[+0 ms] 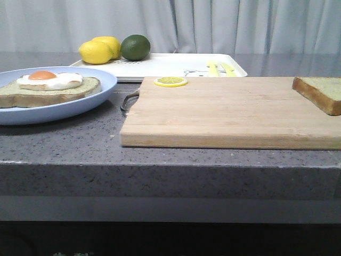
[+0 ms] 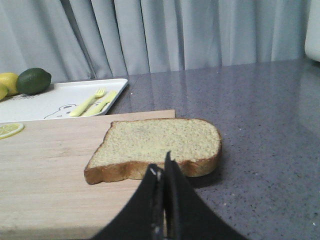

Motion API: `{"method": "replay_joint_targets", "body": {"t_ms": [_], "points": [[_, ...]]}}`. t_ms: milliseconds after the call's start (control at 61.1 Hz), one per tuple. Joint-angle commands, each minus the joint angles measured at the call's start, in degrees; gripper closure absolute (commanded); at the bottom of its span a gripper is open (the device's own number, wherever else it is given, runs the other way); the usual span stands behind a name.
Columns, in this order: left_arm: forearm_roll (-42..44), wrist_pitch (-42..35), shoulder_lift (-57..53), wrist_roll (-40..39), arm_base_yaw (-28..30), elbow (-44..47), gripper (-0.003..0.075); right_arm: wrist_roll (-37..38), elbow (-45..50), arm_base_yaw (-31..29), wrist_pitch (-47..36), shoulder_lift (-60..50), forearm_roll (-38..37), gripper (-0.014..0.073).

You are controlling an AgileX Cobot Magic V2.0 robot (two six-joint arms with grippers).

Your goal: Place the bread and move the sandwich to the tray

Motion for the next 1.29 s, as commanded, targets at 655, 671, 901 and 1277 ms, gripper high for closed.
{"method": "replay_joint_targets", "body": {"t_ms": [655,671,901,1277], "points": [[-0.3,22.3,7.3,-0.3,0.0,-37.2,0.0741,-0.2,-41.2,-0.4,27.8,19.3,-0.2,0.0662],[-0.3,23.0,8.0,-0.3,0.0,-37.9,0.0741,-0.2,-42.2,-0.4,28.9,20.4,-0.2,0.0662],[-0.2,34.8,21.3,-0.2,0.0,-48.5,0.0741,-0.2,-49.1,-0.4,38.5,30.4,-0.2,0.0662],[-2.6,35.7,34.4,-0.3,0.0,-48.7,0.0741,-0.2,-49.0,-0.4,40.7,39.5,-0.1,0.0662]]}}
